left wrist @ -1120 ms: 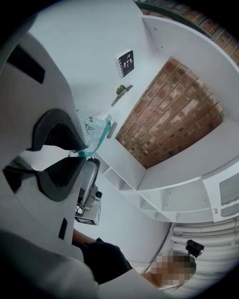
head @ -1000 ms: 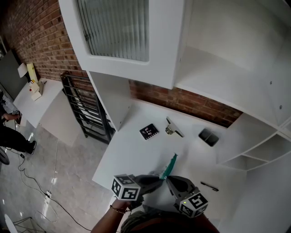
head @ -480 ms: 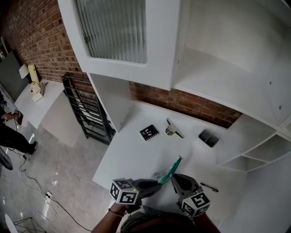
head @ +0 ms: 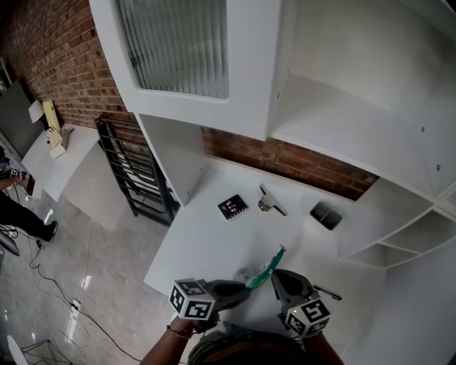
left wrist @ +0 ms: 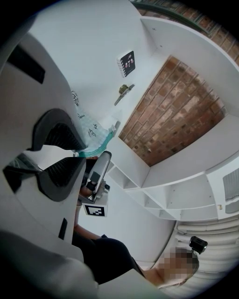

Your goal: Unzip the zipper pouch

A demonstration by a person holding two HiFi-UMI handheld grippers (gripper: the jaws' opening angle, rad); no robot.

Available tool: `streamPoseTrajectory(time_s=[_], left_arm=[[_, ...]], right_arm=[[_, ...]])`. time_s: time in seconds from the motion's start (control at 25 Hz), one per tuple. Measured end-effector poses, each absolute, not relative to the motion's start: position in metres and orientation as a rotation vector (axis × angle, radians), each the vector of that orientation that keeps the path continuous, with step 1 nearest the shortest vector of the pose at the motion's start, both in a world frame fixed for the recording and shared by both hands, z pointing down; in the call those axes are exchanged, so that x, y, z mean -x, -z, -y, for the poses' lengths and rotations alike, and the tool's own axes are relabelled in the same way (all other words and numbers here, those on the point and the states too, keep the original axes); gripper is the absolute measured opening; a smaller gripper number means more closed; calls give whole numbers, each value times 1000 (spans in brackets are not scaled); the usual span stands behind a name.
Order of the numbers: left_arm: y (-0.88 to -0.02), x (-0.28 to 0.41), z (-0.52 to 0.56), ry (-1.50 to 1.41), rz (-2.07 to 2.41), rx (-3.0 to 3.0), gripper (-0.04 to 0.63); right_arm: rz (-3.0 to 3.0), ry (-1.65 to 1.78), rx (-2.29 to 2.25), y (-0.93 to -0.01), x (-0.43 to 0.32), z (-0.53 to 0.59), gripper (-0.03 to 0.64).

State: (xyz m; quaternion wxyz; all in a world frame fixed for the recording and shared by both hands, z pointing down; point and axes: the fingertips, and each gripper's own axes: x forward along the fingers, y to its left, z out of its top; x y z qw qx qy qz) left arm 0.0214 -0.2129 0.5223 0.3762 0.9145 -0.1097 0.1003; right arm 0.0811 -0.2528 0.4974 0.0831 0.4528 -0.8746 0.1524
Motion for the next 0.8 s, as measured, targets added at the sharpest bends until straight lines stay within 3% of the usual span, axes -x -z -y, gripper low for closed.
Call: streamPoseTrajectory(time_s=[0.8], left_arm=[[-516,-9,202,-252,234,-2342,49]], right_arm=[[2551,-423,-1430,-497,-101,260,6]])
